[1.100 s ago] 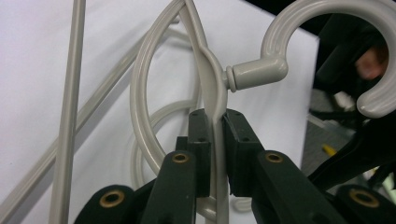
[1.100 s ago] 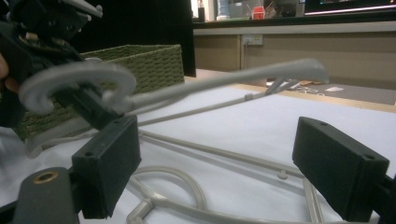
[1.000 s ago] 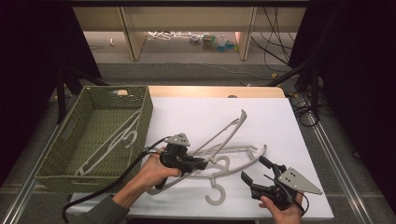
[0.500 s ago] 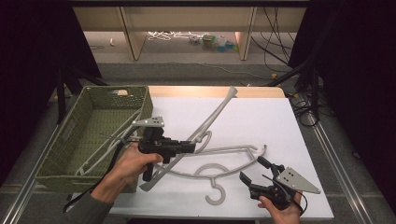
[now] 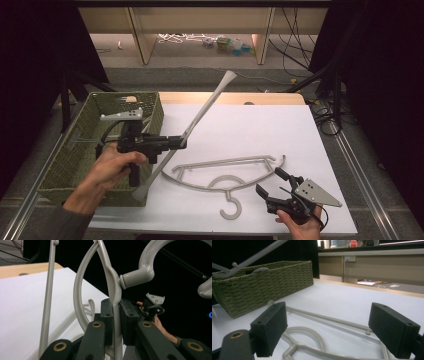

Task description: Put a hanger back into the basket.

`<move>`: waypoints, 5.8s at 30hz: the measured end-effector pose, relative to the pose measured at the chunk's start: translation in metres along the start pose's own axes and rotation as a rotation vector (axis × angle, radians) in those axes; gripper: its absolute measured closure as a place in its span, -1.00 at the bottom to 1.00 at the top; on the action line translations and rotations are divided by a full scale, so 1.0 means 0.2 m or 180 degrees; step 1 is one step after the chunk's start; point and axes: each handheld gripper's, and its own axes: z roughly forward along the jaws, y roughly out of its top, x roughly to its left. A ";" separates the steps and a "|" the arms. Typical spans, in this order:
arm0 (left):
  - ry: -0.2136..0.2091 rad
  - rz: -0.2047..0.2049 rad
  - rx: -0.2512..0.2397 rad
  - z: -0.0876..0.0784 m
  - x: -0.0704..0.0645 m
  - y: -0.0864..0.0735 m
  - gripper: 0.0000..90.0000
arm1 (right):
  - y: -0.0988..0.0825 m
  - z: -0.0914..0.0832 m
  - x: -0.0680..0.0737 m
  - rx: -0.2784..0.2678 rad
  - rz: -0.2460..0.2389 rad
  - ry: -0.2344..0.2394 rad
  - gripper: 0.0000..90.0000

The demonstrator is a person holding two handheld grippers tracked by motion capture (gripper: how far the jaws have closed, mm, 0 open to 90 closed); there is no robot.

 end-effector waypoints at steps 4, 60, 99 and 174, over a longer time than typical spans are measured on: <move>0.0063 0.0058 -0.0065 -0.08 -0.02 0.06 0.81 | 0.00 0.00 0.00 0.0020 -0.0003 -0.0003 -0.65; 0.1445 0.0024 0.0274 -0.82 0.49 0.06 0.82 | -0.01 0.02 0.01 0.0041 -0.0010 0.0015 -0.64; 0.1606 0.0155 0.0808 -0.73 0.61 -0.01 0.81 | -0.01 0.03 0.01 0.0043 0.0002 0.0023 -0.65; 0.0852 0.0377 0.0434 -0.18 -0.20 -0.36 -0.22 | 0.00 0.03 0.02 0.0109 -0.0023 0.0053 -0.65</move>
